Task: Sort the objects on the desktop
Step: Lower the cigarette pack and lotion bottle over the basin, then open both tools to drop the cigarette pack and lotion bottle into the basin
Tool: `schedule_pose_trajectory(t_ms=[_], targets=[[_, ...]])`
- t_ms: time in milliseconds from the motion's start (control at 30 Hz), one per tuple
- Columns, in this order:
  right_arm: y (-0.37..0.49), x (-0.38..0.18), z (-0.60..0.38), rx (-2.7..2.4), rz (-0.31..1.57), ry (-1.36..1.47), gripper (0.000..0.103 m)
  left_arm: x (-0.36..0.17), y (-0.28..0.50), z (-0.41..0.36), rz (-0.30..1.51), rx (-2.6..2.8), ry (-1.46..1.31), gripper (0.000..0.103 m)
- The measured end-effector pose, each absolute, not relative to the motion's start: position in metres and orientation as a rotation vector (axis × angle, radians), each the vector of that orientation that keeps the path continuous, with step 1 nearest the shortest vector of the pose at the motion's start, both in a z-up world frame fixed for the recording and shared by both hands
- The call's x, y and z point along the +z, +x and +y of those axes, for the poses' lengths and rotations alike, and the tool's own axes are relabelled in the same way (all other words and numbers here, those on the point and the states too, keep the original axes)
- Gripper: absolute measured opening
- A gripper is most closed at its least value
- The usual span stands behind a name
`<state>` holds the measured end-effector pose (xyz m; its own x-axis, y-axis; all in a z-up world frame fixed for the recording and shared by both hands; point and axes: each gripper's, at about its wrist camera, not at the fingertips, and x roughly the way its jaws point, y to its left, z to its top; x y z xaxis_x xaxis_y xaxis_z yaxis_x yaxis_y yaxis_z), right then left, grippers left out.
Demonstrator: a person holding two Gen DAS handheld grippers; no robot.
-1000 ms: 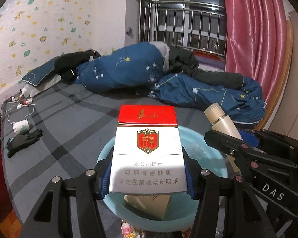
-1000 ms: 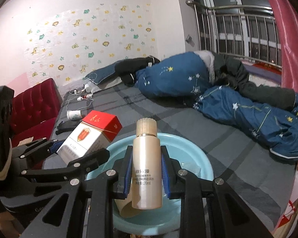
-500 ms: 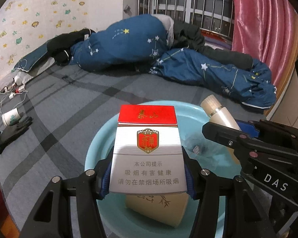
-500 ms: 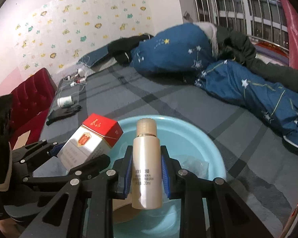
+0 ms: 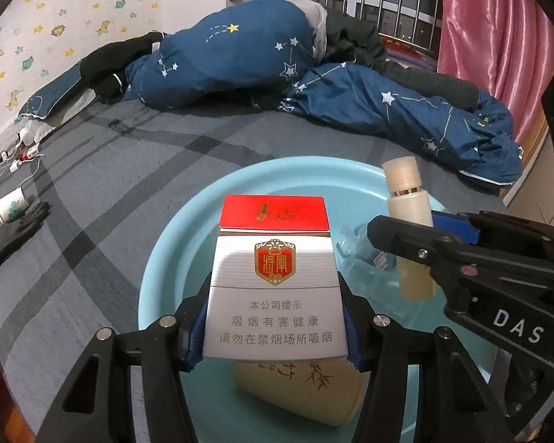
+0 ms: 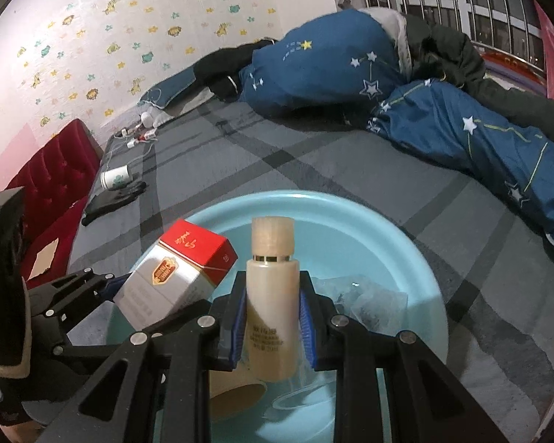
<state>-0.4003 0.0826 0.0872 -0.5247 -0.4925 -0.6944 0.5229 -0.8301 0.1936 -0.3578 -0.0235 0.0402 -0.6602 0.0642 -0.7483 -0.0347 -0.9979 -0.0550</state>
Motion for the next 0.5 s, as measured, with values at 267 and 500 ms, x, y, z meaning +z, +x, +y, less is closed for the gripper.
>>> schedule_pose_trajectory(t_ms=[267, 500], targets=[[-0.405, 0.079, 0.077, -2.325, 0.07, 1.078, 0.027, 0.034, -0.362, -0.022, -0.04, 2.802, -1.302, 0.062], [-0.406, 0.072, 0.073, -2.318, 0.084, 1.104, 0.027, 0.027, -0.365, -0.021, -0.03, 2.797, -1.336, 0.062]])
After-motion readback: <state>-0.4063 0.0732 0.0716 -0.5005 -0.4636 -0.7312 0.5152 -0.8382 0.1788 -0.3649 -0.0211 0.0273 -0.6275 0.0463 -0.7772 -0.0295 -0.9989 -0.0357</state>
